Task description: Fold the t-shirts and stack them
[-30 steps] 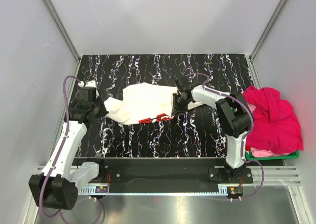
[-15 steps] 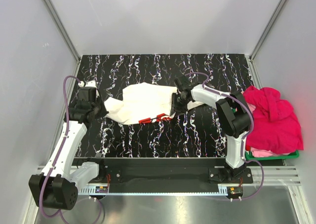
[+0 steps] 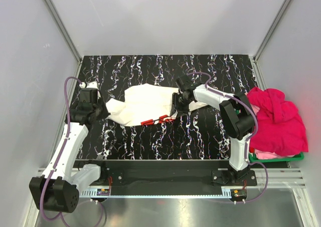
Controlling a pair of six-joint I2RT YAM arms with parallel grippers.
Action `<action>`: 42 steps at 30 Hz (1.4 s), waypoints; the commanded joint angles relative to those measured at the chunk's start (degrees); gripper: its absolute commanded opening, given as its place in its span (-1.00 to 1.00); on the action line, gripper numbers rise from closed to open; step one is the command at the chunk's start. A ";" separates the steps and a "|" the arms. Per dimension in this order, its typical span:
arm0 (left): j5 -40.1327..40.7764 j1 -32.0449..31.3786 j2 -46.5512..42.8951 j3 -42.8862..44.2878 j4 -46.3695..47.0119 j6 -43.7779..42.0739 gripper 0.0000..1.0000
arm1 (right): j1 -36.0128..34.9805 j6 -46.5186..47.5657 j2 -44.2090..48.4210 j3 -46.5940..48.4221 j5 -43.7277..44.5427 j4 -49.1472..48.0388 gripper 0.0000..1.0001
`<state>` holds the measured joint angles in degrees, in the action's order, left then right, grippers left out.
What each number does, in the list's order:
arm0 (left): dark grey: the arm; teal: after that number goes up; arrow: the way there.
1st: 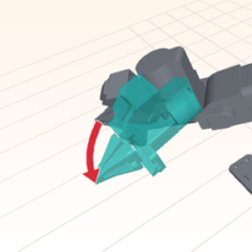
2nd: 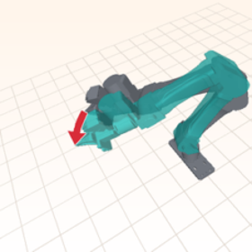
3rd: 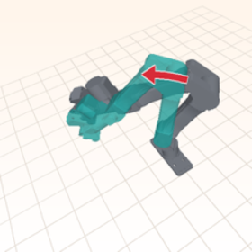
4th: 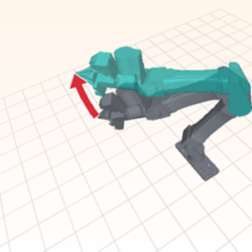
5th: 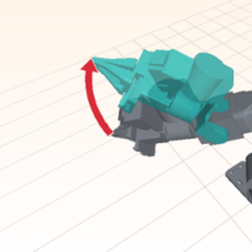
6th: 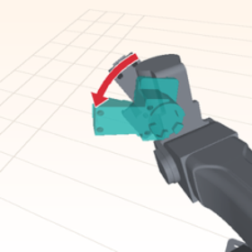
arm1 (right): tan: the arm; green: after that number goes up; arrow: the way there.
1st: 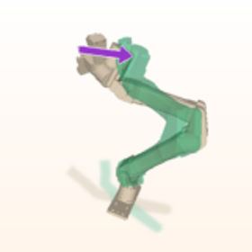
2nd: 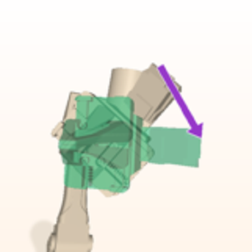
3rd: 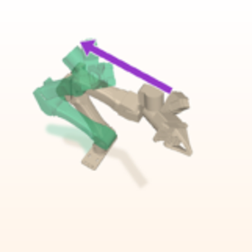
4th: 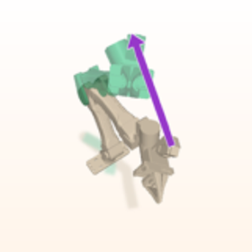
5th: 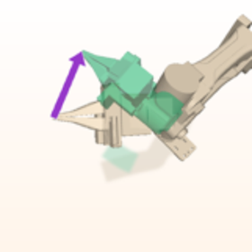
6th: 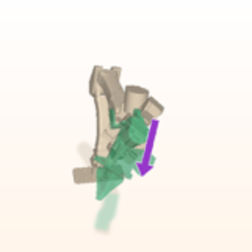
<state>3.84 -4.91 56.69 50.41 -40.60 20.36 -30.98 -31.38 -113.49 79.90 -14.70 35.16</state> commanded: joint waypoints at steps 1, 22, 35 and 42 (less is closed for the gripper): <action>-1.02 0.25 -1.31 0.12 2.02 -0.58 -1.00 | -1.18 -0.97 1.69 2.89 -2.18 0.35 -0.06; -1.11 0.25 -1.05 0.04 2.02 -0.58 -1.00 | -1.63 -2.64 3.80 3.34 -3.76 1.76 -0.03; -1.11 0.25 -0.96 0.04 2.10 -0.67 -1.00 | -1.71 -2.46 2.58 2.98 -3.14 1.23 -0.06; -1.29 0.25 -0.96 -0.05 2.28 -0.58 -1.00 | -1.63 -1.85 1.26 0.79 -1.39 0.00 -0.45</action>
<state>3.68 -4.91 56.69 50.39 -40.60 20.36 -31.88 -33.45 -112.68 80.95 -17.04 36.21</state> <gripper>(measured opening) 0.019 0.293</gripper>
